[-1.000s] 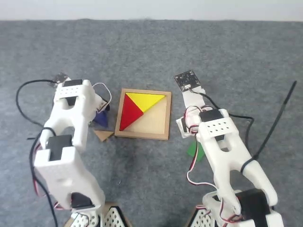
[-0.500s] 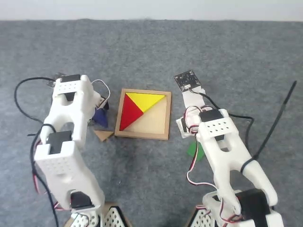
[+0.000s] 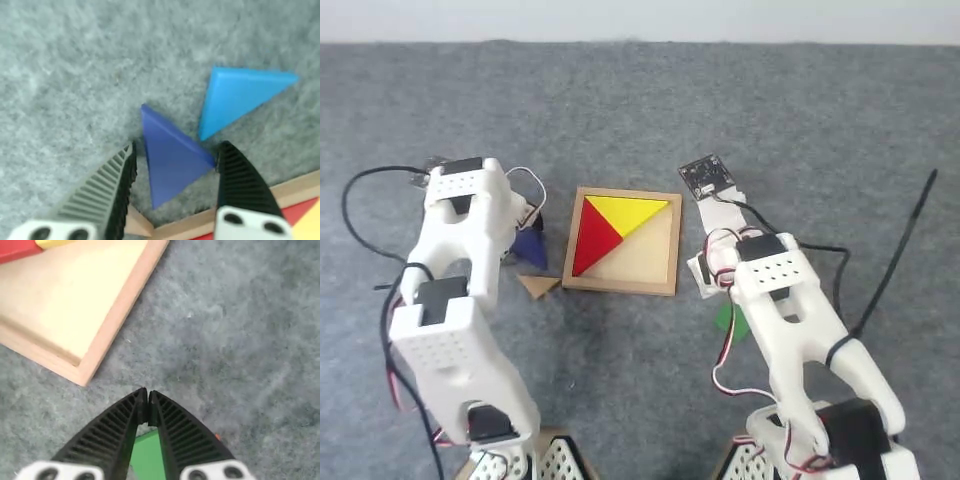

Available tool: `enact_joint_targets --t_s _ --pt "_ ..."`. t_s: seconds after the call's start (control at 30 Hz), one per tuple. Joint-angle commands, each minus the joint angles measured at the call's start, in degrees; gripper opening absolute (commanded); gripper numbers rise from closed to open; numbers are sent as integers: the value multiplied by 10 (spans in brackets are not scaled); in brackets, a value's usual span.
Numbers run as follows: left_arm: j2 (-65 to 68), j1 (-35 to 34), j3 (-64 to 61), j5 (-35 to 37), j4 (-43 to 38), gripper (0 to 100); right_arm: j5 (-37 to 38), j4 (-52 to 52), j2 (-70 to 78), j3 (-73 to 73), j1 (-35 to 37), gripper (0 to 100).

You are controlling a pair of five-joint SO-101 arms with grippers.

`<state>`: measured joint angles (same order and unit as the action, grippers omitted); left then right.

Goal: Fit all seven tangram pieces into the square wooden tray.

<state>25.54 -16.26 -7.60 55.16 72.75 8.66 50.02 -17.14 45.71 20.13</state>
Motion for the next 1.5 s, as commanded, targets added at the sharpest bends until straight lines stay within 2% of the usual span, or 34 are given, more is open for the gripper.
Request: enact_joint_targets --t_s 0.0,0.5,0.73,0.87,1.1,1.3,1.47 --pt "4 -16 33 11 0 239 7 -8 -29 -4 6 10" --pt "5 -8 29 15 4 185 9 -8 -29 -4 6 10" --pt "-1 27 27 -11 12 192 10 -8 -29 -4 6 10" --pt "2 31 28 -11 13 236 11 -8 -29 -4 6 10" --pt "4 33 28 -11 12 236 11 -8 -29 -4 6 10" --pt "3 56 28 -42 16 225 11 -8 -29 -4 6 10" --pt "4 47 27 -41 16 225 11 -8 -29 -4 6 10"
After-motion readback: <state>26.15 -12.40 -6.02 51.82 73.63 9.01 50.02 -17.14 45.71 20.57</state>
